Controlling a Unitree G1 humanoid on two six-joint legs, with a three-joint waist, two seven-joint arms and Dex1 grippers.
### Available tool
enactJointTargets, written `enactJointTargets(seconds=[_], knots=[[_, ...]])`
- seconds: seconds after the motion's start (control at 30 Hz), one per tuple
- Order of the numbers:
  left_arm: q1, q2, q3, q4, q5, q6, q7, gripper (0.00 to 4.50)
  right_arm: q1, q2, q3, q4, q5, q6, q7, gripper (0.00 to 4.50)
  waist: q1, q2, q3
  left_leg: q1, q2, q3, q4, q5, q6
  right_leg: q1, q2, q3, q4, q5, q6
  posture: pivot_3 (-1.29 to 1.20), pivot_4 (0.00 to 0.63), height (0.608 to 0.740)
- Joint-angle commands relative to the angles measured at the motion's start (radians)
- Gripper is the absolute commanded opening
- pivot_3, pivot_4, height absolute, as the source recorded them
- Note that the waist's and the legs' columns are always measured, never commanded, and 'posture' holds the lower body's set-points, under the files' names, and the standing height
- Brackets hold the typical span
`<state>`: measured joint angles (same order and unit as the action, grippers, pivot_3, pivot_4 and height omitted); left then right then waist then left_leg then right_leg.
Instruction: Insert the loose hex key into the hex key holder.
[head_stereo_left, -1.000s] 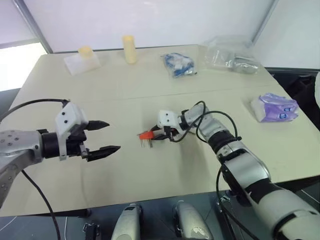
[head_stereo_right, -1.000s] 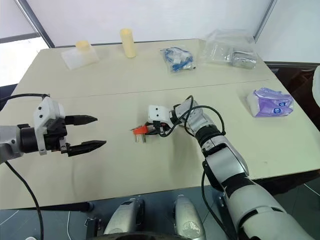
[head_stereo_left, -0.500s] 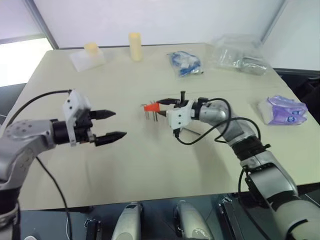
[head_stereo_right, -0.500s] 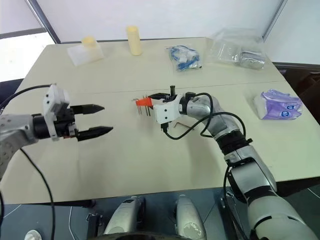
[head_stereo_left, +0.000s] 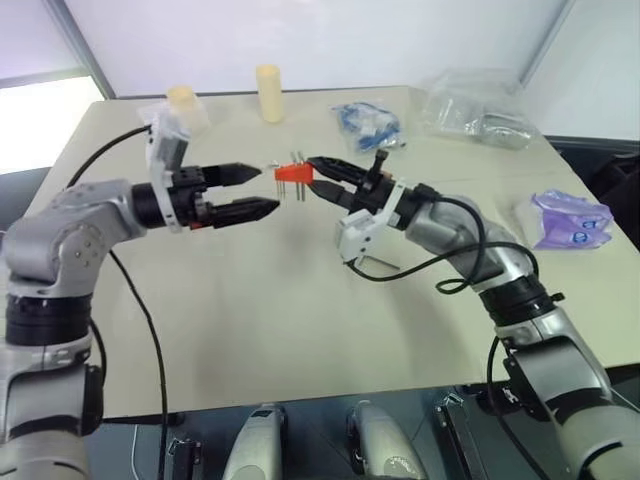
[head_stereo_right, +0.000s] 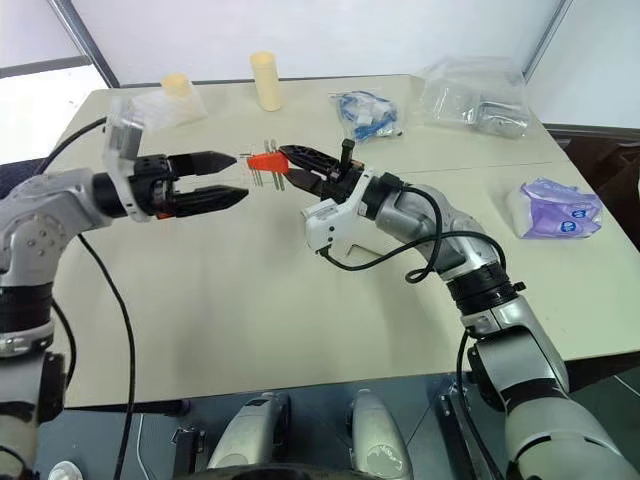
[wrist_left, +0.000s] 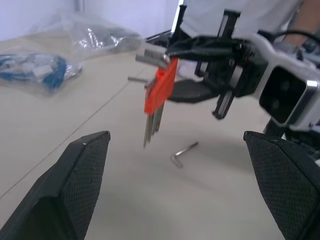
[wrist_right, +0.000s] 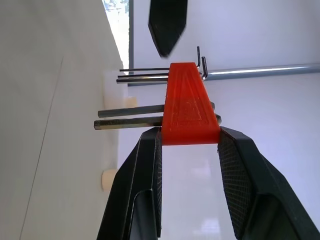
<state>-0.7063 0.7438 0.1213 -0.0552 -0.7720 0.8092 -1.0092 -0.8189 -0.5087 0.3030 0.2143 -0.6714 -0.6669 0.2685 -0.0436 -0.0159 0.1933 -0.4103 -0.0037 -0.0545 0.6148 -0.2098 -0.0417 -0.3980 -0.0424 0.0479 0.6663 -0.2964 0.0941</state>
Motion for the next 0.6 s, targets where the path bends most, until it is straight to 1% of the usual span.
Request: enactJointTargets(seconds=[0.03,0.6], knots=[[-0.036,-0.006,0.015,-0.004,-0.012,0.011,0.004,4.5,-0.002,0.006,-0.002,-0.05,0.009,-0.013,-0.02,1.02,-0.002,0.0,0.0,0.0,0.0,0.0,0.0,0.0,0.0,0.0,0.0,0.0,0.0,0.0,0.0,0.0,0.15,0.74],[-0.043,-0.041,-0.008,0.006,-0.005,0.022,-0.004,4.5,-0.013,0.008,0.002,-0.073,0.042,-0.017,0.007,1.02,0.0,0.0,0.0,0.0,0.0,0.0,0.0,0.0,0.0,0.0,0.0,0.0,0.0,0.0,0.0,0.0,0.15,0.74]])
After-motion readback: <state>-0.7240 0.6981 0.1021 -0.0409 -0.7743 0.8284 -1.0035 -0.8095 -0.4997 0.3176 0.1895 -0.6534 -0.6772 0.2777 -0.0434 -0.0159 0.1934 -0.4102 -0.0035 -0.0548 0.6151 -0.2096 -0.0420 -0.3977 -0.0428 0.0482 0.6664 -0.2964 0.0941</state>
